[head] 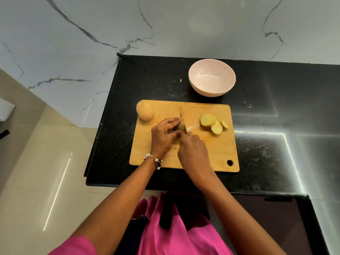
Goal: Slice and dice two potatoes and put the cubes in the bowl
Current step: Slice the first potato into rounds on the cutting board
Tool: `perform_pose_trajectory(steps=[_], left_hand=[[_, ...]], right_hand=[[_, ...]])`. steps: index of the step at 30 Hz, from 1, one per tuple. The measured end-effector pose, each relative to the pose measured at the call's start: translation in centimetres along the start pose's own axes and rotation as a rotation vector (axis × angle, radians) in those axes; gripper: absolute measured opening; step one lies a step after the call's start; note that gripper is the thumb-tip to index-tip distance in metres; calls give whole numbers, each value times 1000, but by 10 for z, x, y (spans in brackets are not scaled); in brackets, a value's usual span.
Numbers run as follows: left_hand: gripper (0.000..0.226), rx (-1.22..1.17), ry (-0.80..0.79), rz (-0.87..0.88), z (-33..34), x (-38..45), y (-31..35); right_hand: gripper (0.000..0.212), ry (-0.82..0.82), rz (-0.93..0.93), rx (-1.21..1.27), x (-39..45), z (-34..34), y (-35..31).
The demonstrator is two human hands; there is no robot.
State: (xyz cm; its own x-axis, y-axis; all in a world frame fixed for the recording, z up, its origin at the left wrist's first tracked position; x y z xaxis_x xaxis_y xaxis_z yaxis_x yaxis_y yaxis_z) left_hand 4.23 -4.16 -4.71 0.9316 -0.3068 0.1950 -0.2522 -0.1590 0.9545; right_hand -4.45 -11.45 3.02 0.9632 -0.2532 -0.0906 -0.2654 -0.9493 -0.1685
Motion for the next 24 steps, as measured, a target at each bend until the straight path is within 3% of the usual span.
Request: perform_pose_trajectory(steps=[18,24], left_hand=[[46,61,8,-9,-2,0,3],[49,87,-21,-15,0,0,5]], right_hand=[[27,-71,30,-116,-30,39,14],[46,-21,1,-83,-33,47,35]])
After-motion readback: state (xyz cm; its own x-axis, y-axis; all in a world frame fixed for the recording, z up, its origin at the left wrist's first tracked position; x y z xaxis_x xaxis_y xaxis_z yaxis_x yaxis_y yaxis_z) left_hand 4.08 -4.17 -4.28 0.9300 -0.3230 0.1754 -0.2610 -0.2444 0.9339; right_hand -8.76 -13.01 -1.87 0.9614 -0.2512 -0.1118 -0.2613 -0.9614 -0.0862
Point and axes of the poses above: each hand's wrist, its own x-axis towards the middle knuckle, its own z-axis out of the palm, y = z × x, the point moved 2 cm from there along x, towards the middle knuckle, and after that the axes turned 7 degrees about -x, right-handed, at the moved point
